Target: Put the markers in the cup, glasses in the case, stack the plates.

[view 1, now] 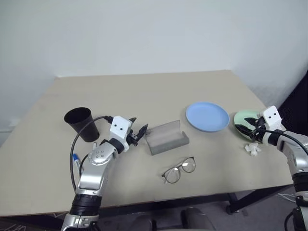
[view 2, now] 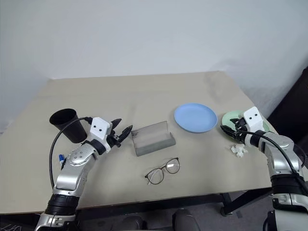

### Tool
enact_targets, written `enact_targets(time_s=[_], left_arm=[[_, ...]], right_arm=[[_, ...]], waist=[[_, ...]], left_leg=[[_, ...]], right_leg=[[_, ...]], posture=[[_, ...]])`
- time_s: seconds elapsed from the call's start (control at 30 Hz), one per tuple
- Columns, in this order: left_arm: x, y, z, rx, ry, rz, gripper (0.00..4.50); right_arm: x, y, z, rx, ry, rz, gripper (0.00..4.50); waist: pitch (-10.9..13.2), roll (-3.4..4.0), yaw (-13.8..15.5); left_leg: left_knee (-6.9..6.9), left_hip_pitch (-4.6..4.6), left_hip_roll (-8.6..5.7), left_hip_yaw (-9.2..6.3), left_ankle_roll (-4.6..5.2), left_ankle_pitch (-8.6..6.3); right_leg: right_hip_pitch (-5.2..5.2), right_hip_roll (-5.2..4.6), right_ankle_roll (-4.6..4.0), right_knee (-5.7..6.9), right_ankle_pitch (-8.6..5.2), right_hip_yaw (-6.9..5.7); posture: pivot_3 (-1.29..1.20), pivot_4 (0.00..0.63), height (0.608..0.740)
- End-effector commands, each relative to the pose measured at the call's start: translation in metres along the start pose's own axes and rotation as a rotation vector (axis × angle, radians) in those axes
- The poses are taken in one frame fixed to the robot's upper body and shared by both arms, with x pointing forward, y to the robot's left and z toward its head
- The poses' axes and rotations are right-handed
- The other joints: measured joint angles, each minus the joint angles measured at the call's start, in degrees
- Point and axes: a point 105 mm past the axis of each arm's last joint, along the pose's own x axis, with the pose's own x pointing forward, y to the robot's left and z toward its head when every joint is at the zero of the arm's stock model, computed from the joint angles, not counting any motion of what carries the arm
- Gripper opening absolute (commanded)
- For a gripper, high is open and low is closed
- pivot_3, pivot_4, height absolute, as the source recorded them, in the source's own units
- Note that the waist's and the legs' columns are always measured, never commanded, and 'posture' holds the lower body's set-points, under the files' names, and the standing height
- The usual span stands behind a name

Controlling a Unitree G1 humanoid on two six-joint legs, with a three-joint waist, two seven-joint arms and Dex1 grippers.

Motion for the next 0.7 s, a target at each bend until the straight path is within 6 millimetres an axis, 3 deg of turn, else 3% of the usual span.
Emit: enact_targets(time_s=[0.03,0.7], left_arm=[[-0.001,0.001,0.007,0.022,-0.023,-0.01,2.77],[-0.001,0.012,0.001,0.068,-0.013,-0.11,2.77]], right_arm=[[-0.01,-0.008,0.014,-0.037,-0.039,-0.012,2.6],[-0.02,0.014,-0.006,0.007,0.015,0.025,2.6]], waist=[[0.0,0.0,0.0],[0.0,0.02,0.1]], left_leg=[[0.0,0.0,0.0,0.0,0.0,0.0],[0.0,0.0,0.0,-0.01,0.01,0.0]], right_leg=[[0.0,0.0,0.0,0.0,0.0,0.0],[0.07,0.0,0.0,-0.13,0.0,-0.01]], posture=[[0.0,0.0,0.74],[0.0,0.0,0.74]])
